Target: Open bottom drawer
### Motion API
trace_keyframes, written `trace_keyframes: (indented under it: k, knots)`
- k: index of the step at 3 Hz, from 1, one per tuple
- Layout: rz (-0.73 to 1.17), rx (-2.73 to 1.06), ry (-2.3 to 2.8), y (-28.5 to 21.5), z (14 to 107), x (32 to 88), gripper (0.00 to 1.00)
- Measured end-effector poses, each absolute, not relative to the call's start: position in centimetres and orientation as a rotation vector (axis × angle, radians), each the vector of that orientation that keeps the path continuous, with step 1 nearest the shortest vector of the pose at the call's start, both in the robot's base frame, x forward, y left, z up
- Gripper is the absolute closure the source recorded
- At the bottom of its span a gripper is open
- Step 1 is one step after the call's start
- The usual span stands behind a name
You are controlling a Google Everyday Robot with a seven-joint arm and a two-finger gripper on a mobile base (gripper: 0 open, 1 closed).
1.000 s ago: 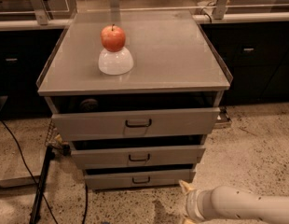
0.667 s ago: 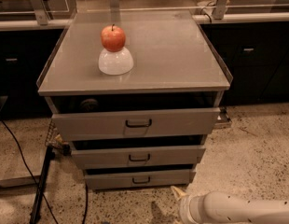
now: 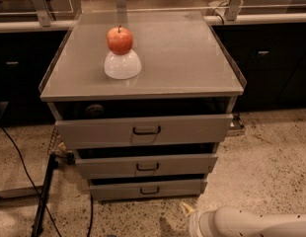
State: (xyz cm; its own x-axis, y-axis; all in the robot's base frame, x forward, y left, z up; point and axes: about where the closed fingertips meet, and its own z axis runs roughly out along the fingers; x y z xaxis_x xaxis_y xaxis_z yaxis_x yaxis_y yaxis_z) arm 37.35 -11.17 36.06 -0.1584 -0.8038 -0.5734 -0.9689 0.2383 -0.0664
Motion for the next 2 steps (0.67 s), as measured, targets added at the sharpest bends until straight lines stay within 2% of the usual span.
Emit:
trace_keyframes:
  k: [2]
  knots:
    - [0.255, -1.594, 1.903, -12.7, 33.0, 41.9, 0.0]
